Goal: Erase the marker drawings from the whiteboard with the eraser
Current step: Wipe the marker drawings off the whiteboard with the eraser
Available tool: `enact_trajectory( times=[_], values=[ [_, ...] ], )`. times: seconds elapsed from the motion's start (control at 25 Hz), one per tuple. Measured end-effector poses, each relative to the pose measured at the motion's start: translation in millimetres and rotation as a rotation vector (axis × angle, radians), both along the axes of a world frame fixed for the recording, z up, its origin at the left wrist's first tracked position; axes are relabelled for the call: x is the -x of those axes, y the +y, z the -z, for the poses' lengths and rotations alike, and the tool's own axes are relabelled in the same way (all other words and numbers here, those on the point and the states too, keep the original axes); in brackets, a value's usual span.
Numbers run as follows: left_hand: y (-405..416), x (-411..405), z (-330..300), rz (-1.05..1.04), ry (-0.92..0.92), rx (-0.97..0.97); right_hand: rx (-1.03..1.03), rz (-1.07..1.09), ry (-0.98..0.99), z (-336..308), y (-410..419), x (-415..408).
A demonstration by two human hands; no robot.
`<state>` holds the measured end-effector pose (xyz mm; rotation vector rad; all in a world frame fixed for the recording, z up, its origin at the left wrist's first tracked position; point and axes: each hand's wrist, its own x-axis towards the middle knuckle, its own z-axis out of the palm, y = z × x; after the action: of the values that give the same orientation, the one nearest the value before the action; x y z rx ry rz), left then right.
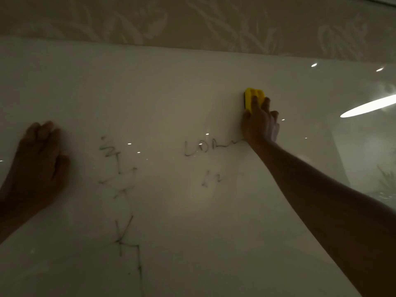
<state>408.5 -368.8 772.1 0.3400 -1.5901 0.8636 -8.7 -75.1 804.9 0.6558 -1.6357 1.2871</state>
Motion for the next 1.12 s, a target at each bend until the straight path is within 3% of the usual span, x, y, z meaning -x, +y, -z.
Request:
enact_trajectory(
  times=[0.08,0.32,0.48,0.56,0.72,0.8,1.0,1.12],
  values=[
    [-6,-15,0,-0.108,-0.027,-0.034,-0.019,-0.022,0.003,-4,-15,-33],
    [12,-27,13,-0.107,-0.023,-0.078,-0.371,0.013,0.796,29,-96,-198],
    [18,-39,22,-0.056,-0.005,-0.078,-0.597,0.018,1.271,70,-110,-223],
    [16,-46,25,-0.041,-0.009,-0.079,-0.616,0.041,1.242,49,-105,-214],
    [17,-53,28,-0.045,-0.021,-0.069,-0.302,-0.023,0.560,-19,-96,-204],
    [18,-54,29,-0.031,-0.010,-0.069,-0.239,-0.034,0.456,-21,-96,-215],
    [21,-54,36,-0.022,0.002,-0.075,-0.600,0.010,1.094,105,-110,-239],
    [28,-48,37,-0.029,-0.004,-0.112,-0.700,-0.001,1.267,155,-95,-209]
  ],
)
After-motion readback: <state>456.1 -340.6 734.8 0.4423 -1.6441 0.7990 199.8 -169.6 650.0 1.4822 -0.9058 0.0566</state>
